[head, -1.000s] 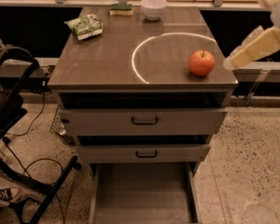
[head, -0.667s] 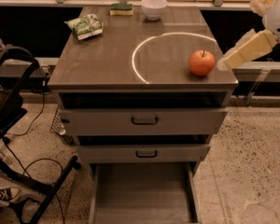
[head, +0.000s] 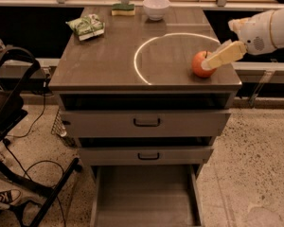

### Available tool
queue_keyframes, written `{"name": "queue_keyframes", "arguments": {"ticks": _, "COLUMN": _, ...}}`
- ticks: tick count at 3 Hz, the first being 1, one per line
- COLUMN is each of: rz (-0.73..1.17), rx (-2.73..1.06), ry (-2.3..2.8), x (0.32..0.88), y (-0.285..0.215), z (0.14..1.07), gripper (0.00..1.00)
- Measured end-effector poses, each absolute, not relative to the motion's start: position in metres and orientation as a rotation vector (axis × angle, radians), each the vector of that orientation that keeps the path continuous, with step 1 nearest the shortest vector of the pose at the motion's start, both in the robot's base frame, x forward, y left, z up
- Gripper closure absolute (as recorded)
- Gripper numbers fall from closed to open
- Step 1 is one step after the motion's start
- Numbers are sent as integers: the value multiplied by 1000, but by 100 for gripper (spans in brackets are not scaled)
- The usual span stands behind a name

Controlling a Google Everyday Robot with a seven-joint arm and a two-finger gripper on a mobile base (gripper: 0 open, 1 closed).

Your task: Move apple near green jalapeno chip bag

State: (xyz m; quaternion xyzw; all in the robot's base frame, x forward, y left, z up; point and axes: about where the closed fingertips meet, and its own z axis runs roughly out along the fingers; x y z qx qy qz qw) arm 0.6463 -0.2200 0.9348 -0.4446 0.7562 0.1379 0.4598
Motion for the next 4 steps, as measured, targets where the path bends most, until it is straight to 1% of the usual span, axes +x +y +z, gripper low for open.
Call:
{"name": "queue_keyframes", "arguments": {"ticks": 2, "rz": 387, "rx": -1022, "ry": 1882, "x": 680, "y": -248, "z": 893, "gripper": 0}}
{"name": "queue_keyframes", "arguments": {"ticks": 4, "rz": 473, "rx": -1053, "ry": 1868, "x": 681, "y": -235, "z": 849, "gripper": 0}}
